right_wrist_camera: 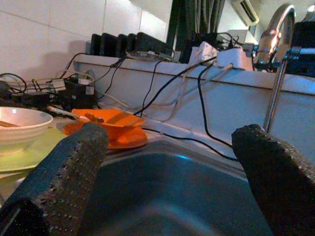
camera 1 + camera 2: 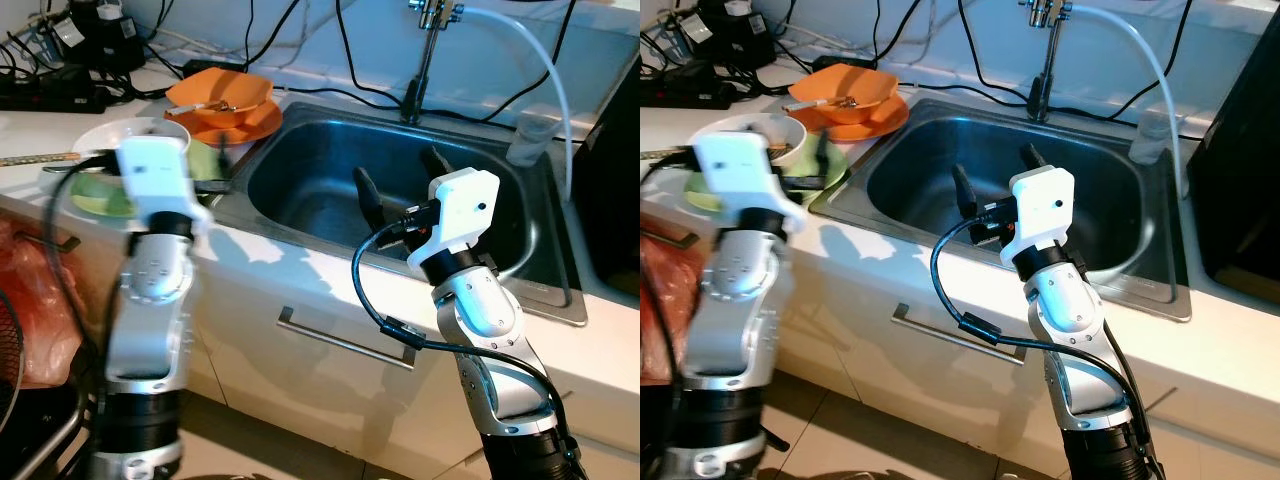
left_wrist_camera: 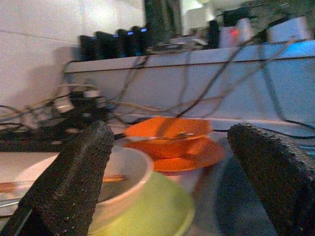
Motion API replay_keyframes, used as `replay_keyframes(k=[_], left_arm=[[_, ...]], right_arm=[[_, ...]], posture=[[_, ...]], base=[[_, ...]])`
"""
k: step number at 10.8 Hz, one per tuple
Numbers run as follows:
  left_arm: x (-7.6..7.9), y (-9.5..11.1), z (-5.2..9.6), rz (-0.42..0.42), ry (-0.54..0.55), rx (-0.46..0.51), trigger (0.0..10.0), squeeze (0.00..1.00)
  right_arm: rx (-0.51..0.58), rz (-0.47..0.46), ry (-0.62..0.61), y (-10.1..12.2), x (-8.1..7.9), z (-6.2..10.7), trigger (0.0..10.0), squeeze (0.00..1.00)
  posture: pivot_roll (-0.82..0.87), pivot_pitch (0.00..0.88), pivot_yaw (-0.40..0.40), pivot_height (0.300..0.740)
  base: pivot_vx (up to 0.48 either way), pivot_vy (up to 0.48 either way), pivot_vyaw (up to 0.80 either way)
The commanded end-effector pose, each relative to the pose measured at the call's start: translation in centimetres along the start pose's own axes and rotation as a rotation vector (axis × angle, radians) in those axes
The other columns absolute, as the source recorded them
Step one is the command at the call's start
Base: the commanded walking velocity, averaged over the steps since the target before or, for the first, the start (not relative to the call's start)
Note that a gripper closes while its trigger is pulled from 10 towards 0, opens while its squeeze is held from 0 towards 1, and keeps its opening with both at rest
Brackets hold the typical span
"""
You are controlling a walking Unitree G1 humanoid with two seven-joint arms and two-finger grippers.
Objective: Kitchen organization
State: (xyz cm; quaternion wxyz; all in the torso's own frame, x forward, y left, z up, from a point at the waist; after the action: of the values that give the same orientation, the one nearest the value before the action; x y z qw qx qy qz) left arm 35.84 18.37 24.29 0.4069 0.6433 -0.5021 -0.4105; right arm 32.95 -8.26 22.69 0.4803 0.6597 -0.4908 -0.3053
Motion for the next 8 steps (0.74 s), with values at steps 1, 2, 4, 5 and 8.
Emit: replay_keyframes(k=[1, 2, 4, 5, 8], left_arm=[[-1.2, 0.8, -0.5, -0.027, 0.056, 0.031, 10.0, 0.0], [-2.8, 0.8, -0.6, -0.051, 0.122, 0.033, 10.0, 0.0], [-4.1, 0.3, -0.6, -0.054, 0.172, 0.015, 10.0, 0.0], [-4.1, 0.5, -0.6, -0.053, 0.171, 0.027, 10.0, 0.0], [-5.5, 2.0, -0.1, -0.088, 0.249, 0.08, 10.0, 0.0]], right_arm=[[-0.001, -0.017, -0.017, 0.1, 0.5, 0.0, 10.0, 0.0], [-0.028, -0.051, -0.034, -0.4, 0.8, 0.0, 10.0, 0.0], [-0.068, -0.102, -0.045, -1.1, 1.1, -0.2, 10.0, 0.0], [-0.07, -0.114, -0.037, -1.2, 1.1, -0.2, 10.0, 0.0], [-0.076, -0.135, -0.033, -1.3, 1.3, 0.1, 10.0, 0.0]], posture=[[-0.01, 0.054, -0.019, 0.74], [-0.01, 0.054, -0.023, 0.74], [0.0, 0.057, -0.03, 0.74], [0.0, 0.059, -0.031, 0.74], [0.0, 0.078, -0.037, 0.74]], base=[[0.0, 0.0, 0.0], [0.0, 0.0, 0.0], [0.0, 0.0, 0.0], [0.0, 0.0, 0.0], [0.0, 0.0, 0.0]])
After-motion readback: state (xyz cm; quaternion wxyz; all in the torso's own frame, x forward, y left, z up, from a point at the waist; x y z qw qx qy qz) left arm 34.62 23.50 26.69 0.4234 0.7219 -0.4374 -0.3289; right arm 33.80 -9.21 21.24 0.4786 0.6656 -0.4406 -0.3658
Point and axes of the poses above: a point about 5 cm out from each wrist's last joint towards the gripper, its own z axis pointing back from the gripper into the wrist, its own y axis along the axis of the wrist's last joint, x = y × z, the point moved 5 cm from there along -z, pointing out of the wrist towards the gripper, and after that the axes turned 2 degrees about -z, right-handed, at the moved point
